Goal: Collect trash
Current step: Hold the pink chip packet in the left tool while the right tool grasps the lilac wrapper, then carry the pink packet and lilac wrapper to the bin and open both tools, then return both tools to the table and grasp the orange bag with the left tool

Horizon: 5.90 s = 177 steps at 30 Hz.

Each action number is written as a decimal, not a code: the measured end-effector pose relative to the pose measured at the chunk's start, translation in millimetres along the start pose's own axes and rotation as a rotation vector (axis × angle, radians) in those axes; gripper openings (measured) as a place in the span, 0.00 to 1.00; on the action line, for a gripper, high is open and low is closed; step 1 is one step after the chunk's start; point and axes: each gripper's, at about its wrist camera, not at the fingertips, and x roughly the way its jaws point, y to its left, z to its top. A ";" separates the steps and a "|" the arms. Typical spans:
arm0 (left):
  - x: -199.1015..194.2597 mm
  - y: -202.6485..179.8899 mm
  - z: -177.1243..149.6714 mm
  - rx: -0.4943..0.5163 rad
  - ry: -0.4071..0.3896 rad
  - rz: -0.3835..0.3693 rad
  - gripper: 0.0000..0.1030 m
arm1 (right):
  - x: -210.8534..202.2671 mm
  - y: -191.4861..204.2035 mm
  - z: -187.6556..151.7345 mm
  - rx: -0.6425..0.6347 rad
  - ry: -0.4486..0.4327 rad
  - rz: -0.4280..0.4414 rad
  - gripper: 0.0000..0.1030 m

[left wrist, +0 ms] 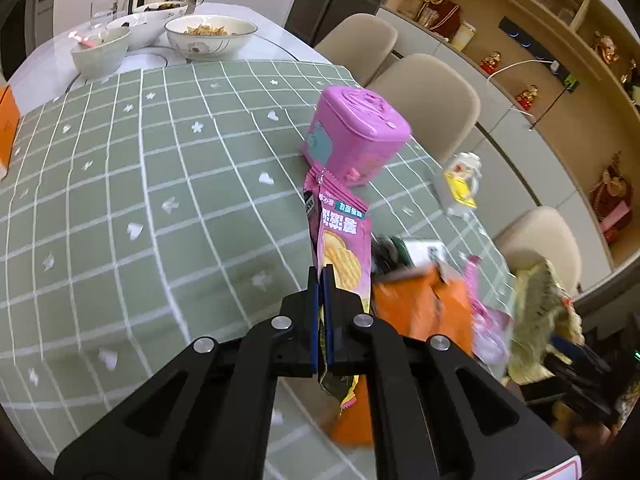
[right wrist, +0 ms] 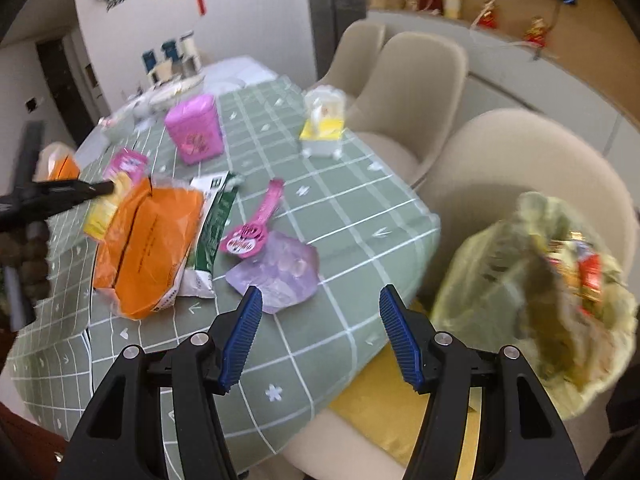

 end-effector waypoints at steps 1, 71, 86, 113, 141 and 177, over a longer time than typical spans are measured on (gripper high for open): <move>-5.0 -0.7 -3.3 -0.006 0.002 -0.003 0.02 | 8.1 2.6 1.9 -0.019 0.010 0.013 0.56; -56.5 -5.5 -56.1 0.034 0.093 0.008 0.02 | 48.9 60.7 -21.1 0.017 0.054 0.329 0.07; -41.4 18.4 -62.9 0.049 0.153 -0.038 0.02 | 52.2 65.0 -7.7 0.057 -0.023 0.289 0.32; -74.2 -160.4 21.7 0.312 -0.118 -0.348 0.02 | -126.3 -9.9 35.8 0.081 -0.253 -0.059 0.04; 168.9 -500.8 -84.9 0.723 0.277 -0.324 0.02 | -210.3 -275.9 -80.4 0.440 -0.347 -0.396 0.04; 53.5 -344.3 -61.7 0.420 0.106 -0.184 0.43 | -84.6 -278.0 -16.4 0.356 -0.216 -0.148 0.17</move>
